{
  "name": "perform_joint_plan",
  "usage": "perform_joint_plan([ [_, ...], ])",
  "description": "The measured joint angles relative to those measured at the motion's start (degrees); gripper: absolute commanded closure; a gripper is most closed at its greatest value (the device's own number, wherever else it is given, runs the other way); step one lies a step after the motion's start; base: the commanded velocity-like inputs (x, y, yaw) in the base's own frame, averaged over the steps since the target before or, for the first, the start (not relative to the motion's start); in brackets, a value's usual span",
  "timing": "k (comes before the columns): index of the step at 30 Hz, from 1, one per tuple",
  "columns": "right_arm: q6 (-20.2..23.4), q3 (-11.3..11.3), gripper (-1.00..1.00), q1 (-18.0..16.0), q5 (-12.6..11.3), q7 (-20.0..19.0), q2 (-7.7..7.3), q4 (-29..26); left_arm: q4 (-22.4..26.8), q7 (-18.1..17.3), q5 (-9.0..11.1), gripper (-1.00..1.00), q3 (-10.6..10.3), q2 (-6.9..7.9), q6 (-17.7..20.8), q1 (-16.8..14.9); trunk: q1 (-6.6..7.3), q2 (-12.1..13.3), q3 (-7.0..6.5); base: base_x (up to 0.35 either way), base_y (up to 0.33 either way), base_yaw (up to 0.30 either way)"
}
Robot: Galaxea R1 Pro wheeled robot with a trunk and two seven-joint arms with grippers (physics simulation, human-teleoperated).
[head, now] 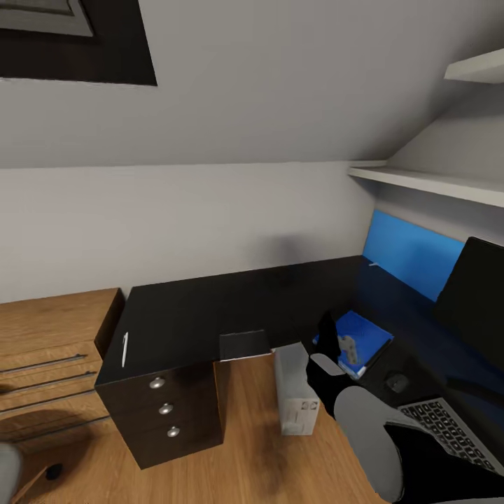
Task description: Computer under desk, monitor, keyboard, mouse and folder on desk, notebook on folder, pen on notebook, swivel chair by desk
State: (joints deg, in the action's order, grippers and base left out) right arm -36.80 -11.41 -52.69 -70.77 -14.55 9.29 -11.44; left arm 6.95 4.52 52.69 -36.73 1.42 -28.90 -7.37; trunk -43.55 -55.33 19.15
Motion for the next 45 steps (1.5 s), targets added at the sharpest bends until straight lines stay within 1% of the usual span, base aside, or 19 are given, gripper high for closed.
perform_joint_plan([
  [3,0.0,2.1,-1.00,0.0,2.2,0.0,0.67,2.0,0.0,0.0,0.1,-1.00,0.2,0.06,0.0,0.0,0.00,0.0,-0.22,0.000,0.000,0.158],
  [6,0.0,5.1,-1.00,0.0,5.9,0.1,0.68,5.6,0.0,0.0,0.1,-1.00,0.3,0.11,0.0,0.0,0.00,0.0,-0.44,0.000,0.000,0.167],
  [9,0.1,6.0,-1.00,0.0,7.6,0.1,0.69,8.4,0.0,0.0,0.1,-1.00,0.3,0.13,0.0,0.0,0.00,0.0,-0.66,0.000,0.000,0.179],
  [10,0.1,6.2,-1.00,0.1,8.5,0.0,0.70,11.1,0.0,0.0,0.1,-1.00,0.3,0.10,0.0,0.0,0.00,0.0,-0.73,0.000,0.000,0.184],
  [12,0.0,6.4,-1.00,0.6,8.8,-0.1,0.70,11.8,0.0,0.0,0.1,-1.00,0.3,0.08,0.0,0.0,0.00,0.0,-0.88,0.000,0.000,0.185],
  [14,-0.1,6.5,-1.00,2.3,9.1,-0.2,0.70,12.2,0.0,0.0,0.1,-1.00,0.2,0.07,0.0,0.0,0.00,0.0,-1.02,0.000,0.000,0.186],
  [16,-0.4,6.7,-1.00,6.7,12.2,-0.2,0.70,12.5,0.0,0.0,0.1,-1.00,0.3,0.05,0.0,0.0,0.00,0.0,-1.16,0.000,0.000,0.190],
  [17,-0.5,6.8,-1.00,8.4,14.2,-0.2,0.70,12.5,0.0,0.0,0.1,-1.00,0.3,0.05,0.0,0.0,0.00,0.0,-1.23,0.000,0.000,0.193],
  [18,-1.2,6.9,-1.00,11.0,18.0,-0.2,0.70,12.6,0.0,0.1,0.1,-1.00,0.3,0.05,0.0,0.0,0.00,0.0,-1.30,0.000,0.000,0.194],
  [19,-1.6,7.0,-1.00,12.1,19.4,-0.2,0.71,12.6,0.0,0.0,0.1,-1.00,0.3,0.05,0.0,0.0,0.00,0.0,-1.38,0.000,0.000,0.196],
  [21,-3.9,7.0,-1.00,15.5,23.6,-0.2,0.71,12.6,0.0,0.1,0.1,-1.00,0.3,0.05,0.0,0.0,0.00,0.0,-1.51,0.000,0.000,0.197],
  [23,-6.0,7.0,-1.00,17.7,25.9,-0.2,0.71,12.6,0.0,0.1,0.2,-1.00,0.3,0.05,0.0,0.0,0.00,0.0,-1.65,0.000,0.000,0.197],
  [26,-8.4,7.1,-1.00,20.1,28.1,-0.2,0.71,12.6,0.0,0.1,0.2,-1.00,0.3,0.05,0.0,0.0,0.00,0.0,-1.85,0.000,0.000,0.205],
  [27,-9.5,7.0,-1.00,21.5,29.7,-0.2,0.71,12.6,0.0,0.0,0.2,-1.00,0.3,0.05,-0.1,0.0,0.00,0.0,-1.91,0.000,0.000,0.224],
  [30,-10.1,7.2,-1.00,23.0,31.4,0.0,0.71,12.6,0.0,0.0,0.1,-1.00,0.2,0.05,-0.1,0.0,0.00,0.0,-2.07,0.000,0.000,0.240],
  [33,-10.3,7.2,-1.00,24.4,34.1,0.0,0.71,12.6,0.0,0.0,0.0,-1.00,0.0,0.05,-0.1,0.0,0.00,0.0,-2.20,0.000,0.000,0.221],
  [35,-10.3,7.2,-1.00,25.0,36.8,0.1,0.38,12.6,0.0,0.0,0.0,-1.00,-0.1,0.05,-0.1,0.0,0.00,0.0,-2.28,0.000,0.000,0.159],
  [39,-10.3,7.2,-1.00,25.5,38.8,0.2,-0.57,12.5,0.0,0.0,-0.1,-1.00,-0.1,0.04,-0.2,0.0,0.00,0.0,-2.46,0.000,0.092,0.139],
  [45,-10.0,7.1,-1.00,25.6,39.2,0.2,-2.62,12.6,0.0,0.0,0.0,-1.00,0.2,0.04,-0.1,0.0,0.00,0.0,-2.64,0.000,0.274,0.133],
])
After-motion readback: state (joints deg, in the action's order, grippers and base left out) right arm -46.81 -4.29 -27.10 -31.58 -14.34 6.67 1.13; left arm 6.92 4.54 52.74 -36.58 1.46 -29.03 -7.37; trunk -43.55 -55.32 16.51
